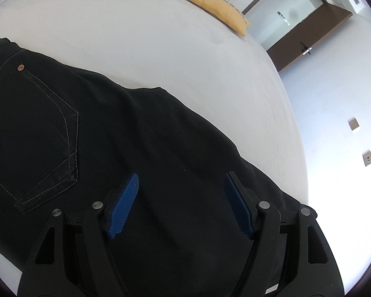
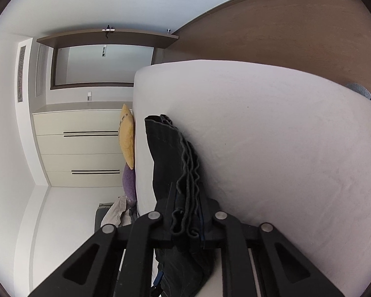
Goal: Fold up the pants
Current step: 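Grasp the jeans leg hem with the right tool and lift it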
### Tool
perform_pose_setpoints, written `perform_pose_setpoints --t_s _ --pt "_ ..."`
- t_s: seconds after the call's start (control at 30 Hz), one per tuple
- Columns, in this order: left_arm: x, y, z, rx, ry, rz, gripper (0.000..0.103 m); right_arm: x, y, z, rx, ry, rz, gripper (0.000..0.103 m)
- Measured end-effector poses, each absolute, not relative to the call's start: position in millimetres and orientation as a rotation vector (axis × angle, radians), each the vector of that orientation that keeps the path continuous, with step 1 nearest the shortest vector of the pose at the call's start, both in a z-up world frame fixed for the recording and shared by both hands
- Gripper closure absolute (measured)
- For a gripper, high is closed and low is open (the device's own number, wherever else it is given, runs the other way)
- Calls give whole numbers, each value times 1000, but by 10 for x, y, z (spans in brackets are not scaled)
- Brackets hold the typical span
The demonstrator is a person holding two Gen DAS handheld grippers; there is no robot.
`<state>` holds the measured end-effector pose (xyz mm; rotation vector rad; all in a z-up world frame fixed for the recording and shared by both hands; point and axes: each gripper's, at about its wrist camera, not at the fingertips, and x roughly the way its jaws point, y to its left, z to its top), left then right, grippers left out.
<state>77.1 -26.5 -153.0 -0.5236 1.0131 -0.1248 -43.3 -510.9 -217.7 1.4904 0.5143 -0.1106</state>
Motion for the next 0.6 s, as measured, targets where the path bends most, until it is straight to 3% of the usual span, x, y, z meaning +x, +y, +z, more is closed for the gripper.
perform_pose_setpoints --t_s 0.6 --pt "842 -413 -1881 -249 1024 -119 34 -95 -4592 -1541 1057 623 -218 90"
